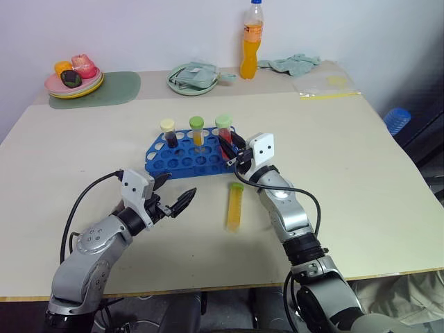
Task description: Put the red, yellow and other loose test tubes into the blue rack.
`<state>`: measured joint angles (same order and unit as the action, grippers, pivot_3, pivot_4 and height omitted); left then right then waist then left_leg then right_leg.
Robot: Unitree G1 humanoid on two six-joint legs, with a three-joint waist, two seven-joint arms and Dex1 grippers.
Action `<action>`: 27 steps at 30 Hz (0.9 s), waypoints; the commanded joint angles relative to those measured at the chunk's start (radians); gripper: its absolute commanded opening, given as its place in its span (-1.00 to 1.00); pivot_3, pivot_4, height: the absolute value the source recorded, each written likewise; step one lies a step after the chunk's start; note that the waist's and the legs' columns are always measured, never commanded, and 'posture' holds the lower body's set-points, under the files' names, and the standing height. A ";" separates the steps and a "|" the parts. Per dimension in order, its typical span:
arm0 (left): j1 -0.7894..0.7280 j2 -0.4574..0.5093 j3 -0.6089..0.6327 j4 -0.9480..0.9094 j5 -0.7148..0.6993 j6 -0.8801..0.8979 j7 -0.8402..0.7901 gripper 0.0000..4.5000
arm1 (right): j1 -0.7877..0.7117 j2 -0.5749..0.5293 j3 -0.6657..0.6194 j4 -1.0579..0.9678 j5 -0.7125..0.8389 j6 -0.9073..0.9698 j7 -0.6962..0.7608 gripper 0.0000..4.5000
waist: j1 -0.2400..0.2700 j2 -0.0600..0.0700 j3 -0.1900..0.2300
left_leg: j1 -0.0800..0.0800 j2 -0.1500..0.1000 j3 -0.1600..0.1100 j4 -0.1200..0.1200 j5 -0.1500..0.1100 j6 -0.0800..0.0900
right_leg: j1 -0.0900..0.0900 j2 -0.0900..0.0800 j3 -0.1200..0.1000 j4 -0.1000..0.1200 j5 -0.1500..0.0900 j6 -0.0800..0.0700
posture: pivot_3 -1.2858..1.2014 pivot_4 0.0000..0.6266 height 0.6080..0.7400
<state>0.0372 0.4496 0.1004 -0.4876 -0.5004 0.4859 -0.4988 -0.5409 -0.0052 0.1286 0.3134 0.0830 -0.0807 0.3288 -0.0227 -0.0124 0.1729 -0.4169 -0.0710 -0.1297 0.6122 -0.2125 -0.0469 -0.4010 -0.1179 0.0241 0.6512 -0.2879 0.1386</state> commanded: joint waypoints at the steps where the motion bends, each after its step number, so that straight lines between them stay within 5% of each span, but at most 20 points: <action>1: 0.005 0.003 0.004 -0.043 0.004 -0.024 -0.006 1.00 | -0.023 0.017 -0.002 0.018 -0.010 -0.039 -0.010 -0.68 | -0.001 0.000 0.000 | 0.000 0.000 0.000 0.000 0.000 0.000 | 0.000 0.000 0.000 0.000 0.000 0.000 | 0.03 -0.52 1.00; 4: 0.007 0.004 0.006 -0.045 0.004 -0.024 -0.008 1.00 | -0.016 0.017 -0.004 0.013 0.007 -0.042 0.009 -0.68 | -0.002 0.000 0.000 | 0.002 0.000 0.000 0.000 0.000 0.000 | 0.002 0.000 0.000 0.000 0.000 0.000 | 0.03 -0.52 1.00; 10: 0.016 0.001 0.007 -0.046 0.001 -0.025 -0.016 1.00 | 0.004 0.000 -0.009 -0.116 0.030 0.014 0.031 0.70 | 0.000 0.000 0.000 | 0.002 0.000 0.000 0.000 0.000 0.000 | 0.002 0.000 0.000 0.000 0.000 0.000 | 0.03 -0.52 1.00; 12: 0.021 0.000 0.010 -0.045 -0.002 -0.028 -0.020 1.00 | 0.019 -0.025 -0.012 -0.217 0.036 0.093 0.033 0.97 | 0.002 0.000 0.000 | 0.002 0.000 0.000 0.000 0.000 0.000 | 0.002 0.000 0.000 0.000 0.000 0.000 | 0.03 -0.52 1.00; 16: 0.024 -0.005 0.015 -0.039 -0.003 -0.035 -0.027 1.00 | 0.086 -0.128 -0.039 -0.499 0.139 0.370 0.087 0.97 | 0.008 0.000 0.000 | 0.002 0.000 -0.001 0.000 0.000 0.000 | 0.003 0.000 0.000 0.000 0.000 0.000 | 0.03 -0.52 1.00; 21: 0.022 -0.007 0.007 -0.028 -0.004 -0.041 -0.039 1.00 | 0.126 -0.306 -0.148 -0.774 0.338 0.944 0.066 0.97 | 0.010 0.000 0.000 | 0.002 0.000 -0.001 0.000 0.000 0.001 | 0.004 -0.001 0.000 -0.001 0.000 0.000 | 0.03 -0.52 1.00; 25: 0.012 0.029 -0.012 -0.004 0.005 -0.044 -0.100 1.00 | 0.038 -0.390 -0.261 -0.851 0.466 1.580 0.036 0.97 | 0.006 0.001 0.001 | 0.002 0.000 -0.001 -0.001 -0.001 0.001 | 0.003 -0.001 0.000 -0.001 0.000 -0.001 | 0.03 -0.52 1.00; 27: 0.009 0.051 -0.026 0.019 0.018 -0.055 -0.138 1.00 | -0.015 -0.392 -0.298 -0.820 0.578 1.695 -0.015 0.97 | 0.008 0.001 0.001 | 0.002 0.000 -0.001 -0.001 -0.001 0.001 | 0.003 -0.001 0.000 -0.001 -0.001 -0.001 | 0.03 -0.52 1.00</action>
<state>0.0551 0.4808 0.0871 -0.4698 -0.4893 0.4602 -0.6012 -0.5090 -0.3991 -0.1334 -0.4808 0.5519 1.5010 0.3499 -0.0149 -0.0110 0.1736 -0.4149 -0.0706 -0.1305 0.6114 -0.2133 -0.0455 -0.3977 -0.1186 0.0237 0.6497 -0.2885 0.1375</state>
